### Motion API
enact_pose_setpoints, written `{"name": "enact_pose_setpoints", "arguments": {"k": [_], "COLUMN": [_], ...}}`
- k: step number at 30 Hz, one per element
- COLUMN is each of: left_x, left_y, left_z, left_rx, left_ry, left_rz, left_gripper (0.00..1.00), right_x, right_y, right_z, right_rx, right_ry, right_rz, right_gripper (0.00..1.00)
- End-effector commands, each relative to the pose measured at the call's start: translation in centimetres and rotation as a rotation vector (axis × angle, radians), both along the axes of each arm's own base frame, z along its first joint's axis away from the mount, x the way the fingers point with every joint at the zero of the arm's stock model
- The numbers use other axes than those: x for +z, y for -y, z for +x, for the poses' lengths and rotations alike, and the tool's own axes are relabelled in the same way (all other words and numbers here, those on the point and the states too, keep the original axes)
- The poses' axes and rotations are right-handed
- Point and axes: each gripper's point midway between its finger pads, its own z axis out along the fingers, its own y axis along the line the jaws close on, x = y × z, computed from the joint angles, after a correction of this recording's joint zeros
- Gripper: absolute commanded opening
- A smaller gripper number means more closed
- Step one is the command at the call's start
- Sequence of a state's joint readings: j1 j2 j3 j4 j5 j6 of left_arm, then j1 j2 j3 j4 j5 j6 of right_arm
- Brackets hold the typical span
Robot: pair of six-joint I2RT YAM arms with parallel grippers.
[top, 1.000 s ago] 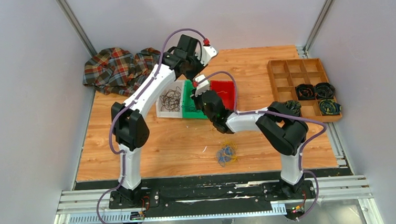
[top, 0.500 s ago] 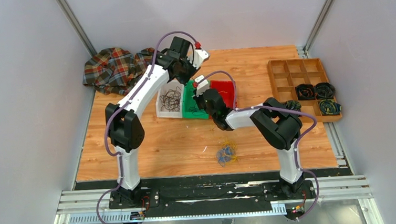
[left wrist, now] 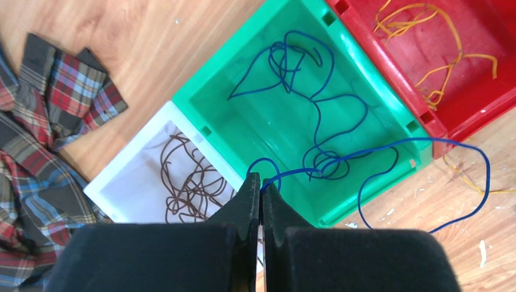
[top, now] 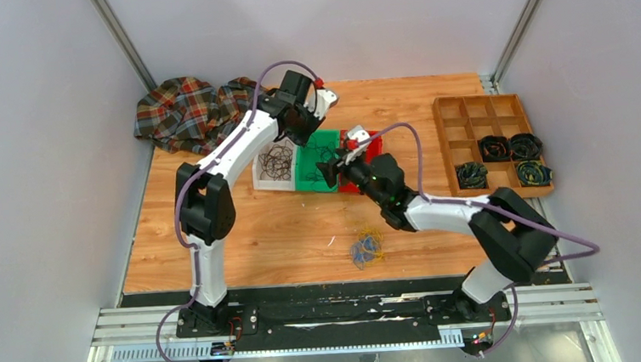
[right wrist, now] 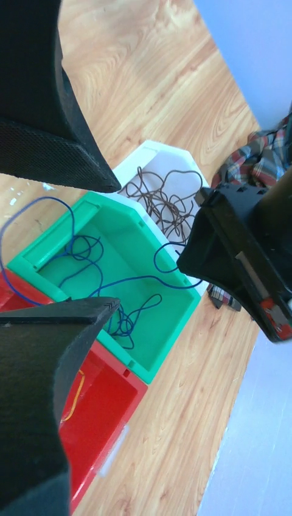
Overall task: Untangle the cables
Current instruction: Place the cable in the bin.
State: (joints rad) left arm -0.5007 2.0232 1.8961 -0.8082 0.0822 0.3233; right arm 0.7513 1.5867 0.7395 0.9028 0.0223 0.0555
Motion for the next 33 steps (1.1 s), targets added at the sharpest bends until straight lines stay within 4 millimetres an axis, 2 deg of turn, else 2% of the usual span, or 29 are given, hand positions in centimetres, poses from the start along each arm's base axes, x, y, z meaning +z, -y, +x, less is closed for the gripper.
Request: {"name": "enact_pose_setpoints", "arguments": {"k": [1,6,9,14,18,19,22,23,24,25,30,33], "left_x": [-0.5,-1.9,-2.5,-3.8,-5.5,-5.7,-5.4,-5.1,-4.7,-4.1,-0.5,2.5], "left_y": [-0.1,0.1,1.0,2.9,2.6,2.4,2.2,2.2,2.2,2.1,2.2,2.4], "left_z": [1.0,1.6,1.3,1.0,0.8,0.8,0.5,0.2,-0.1,-0.3,-2.0,-3.3], "left_rx": [0.047,0.05,0.026,0.004,0.004,0.002,-0.03,-0.051,-0.068,-0.085,-0.182,-0.24], "left_ry": [0.04,0.049,0.053,0.042,0.015,0.019,0.022,0.017,0.012,0.015,0.037,0.057], "left_rz": [-0.005,0.041,0.037,0.008,0.039,0.052,0.071,0.072,0.073,0.075,0.048,0.008], "left_gripper": [0.0,0.01,0.01,0.01,0.01,0.05,0.25,0.36,0.54,0.63,0.87,0.91], "right_x": [2.4,3.7,3.5,2.6,2.5,2.6,2.8,2.9,3.1,3.5,3.6,3.4], "right_y": [1.9,4.4,6.1,7.7,8.4,8.7,9.1,9.2,9.1,9.0,9.0,9.2], "right_z": [-2.3,-4.4,-5.3,-6.4,-7.0,-7.1,-7.3,-7.4,-7.6,-7.7,-7.9,-7.9], "right_rx": [0.01,-0.023,-0.059,-0.088,-0.098,-0.103,-0.113,-0.111,-0.102,-0.091,-0.088,-0.098], "right_ry": [0.016,0.025,0.023,0.0,-0.01,-0.007,-0.007,-0.007,-0.007,-0.003,-0.014,-0.019], "right_rz": [0.124,0.166,0.167,0.164,0.171,0.174,0.172,0.174,0.18,0.187,0.177,0.172], "right_gripper": [0.64,0.62,0.62,0.6,0.59,0.59,0.59,0.59,0.59,0.59,0.6,0.6]}}
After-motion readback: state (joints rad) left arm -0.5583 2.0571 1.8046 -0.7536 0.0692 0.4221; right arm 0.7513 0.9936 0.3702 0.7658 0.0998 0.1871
